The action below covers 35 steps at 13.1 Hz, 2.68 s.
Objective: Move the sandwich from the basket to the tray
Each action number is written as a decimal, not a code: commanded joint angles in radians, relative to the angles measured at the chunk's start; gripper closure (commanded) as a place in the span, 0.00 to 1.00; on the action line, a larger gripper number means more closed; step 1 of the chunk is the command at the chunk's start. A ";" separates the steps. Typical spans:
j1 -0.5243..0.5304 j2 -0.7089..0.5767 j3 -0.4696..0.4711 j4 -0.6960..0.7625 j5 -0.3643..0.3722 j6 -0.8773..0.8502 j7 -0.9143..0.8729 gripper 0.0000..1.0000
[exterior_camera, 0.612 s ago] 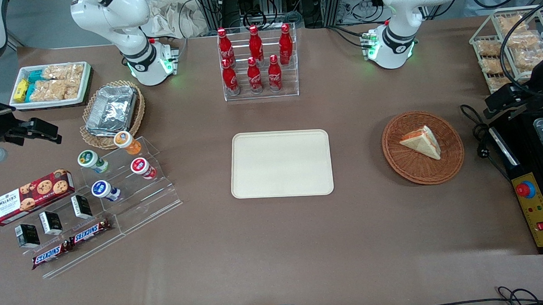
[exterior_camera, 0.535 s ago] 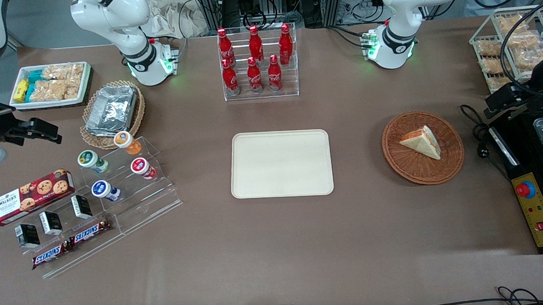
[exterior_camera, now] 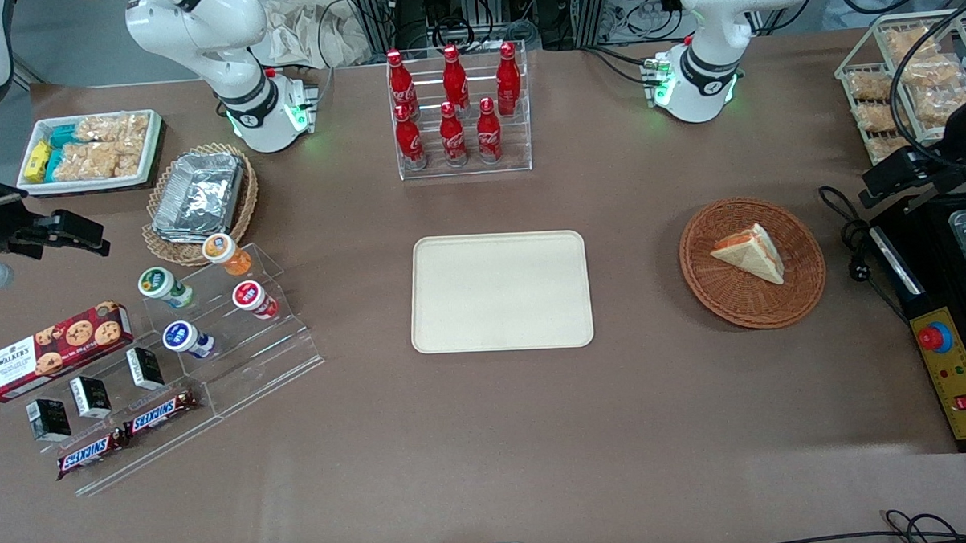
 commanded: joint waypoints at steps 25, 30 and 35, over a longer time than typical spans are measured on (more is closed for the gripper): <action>0.001 -0.256 0.007 -0.724 -0.008 0.433 -0.488 0.00; 0.001 -0.233 0.005 -0.818 0.000 0.552 -0.542 0.00; 0.000 -0.166 0.004 -0.875 0.000 0.637 -0.570 0.00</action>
